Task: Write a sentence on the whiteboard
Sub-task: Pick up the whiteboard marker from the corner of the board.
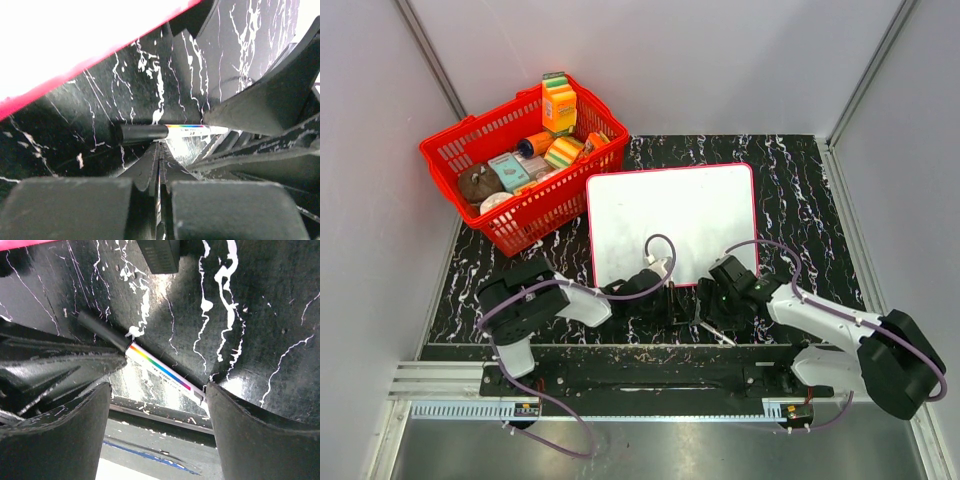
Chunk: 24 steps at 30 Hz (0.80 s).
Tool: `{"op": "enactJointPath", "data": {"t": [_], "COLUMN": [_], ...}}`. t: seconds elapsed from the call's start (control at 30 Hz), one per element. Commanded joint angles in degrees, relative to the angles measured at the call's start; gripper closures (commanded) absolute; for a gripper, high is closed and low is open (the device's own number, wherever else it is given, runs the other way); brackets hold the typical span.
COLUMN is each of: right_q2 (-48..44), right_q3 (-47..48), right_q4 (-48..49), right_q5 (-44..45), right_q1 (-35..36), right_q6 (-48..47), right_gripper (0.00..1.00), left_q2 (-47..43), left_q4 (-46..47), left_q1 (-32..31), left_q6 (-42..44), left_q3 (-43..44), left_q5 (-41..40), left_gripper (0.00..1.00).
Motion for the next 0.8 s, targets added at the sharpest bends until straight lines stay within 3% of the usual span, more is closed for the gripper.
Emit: {"op": "enactJointPath", "data": {"t": [0.0, 0.2, 0.33, 0.5, 0.6, 0.7, 0.77], "right_q2": [-2.4, -4.8, -4.4, -0.2, 2.7, 5.5, 7.5], "right_q3": [-0.2, -0.2, 0.9, 4.9, 7.7, 9.0, 10.0], "right_q4": [-1.2, -1.5, -2.3, -4.3, -7.1, -7.9, -7.8], "right_q5": [-1.6, -0.9, 0.5, 3.4, 5.4, 8.3, 8.0], "right_q1": [0.4, 0.4, 0.4, 0.4, 0.4, 0.4, 0.4], "right_q6": [0.5, 1.0, 0.0, -3.6, -5.9, -7.2, -7.6], "right_gripper": [0.19, 0.19, 0.19, 0.2, 0.2, 0.21, 0.28], "left_q2": [2.9, 4.1, -0.9, -8.9, -19.1, -28.7, -33.5], "left_q4": [2.3, 6.0, 6.7, 6.1, 1.8, -5.3, -9.5], "left_q1": [1.7, 4.0, 4.3, 4.2, 4.2, 4.2, 4.2], "left_q6": [-0.5, 1.7, 3.4, 6.6, 7.7, 9.6, 11.7], "left_q3": [0.6, 0.4, -2.6, -6.9, -10.5, -12.4, -12.4], "left_q5": [-3.3, -1.0, -0.2, 3.4, 3.0, 1.3, -0.8], "left_gripper": [1.0, 0.99, 0.92, 0.65, 0.53, 0.49, 0.42]}}
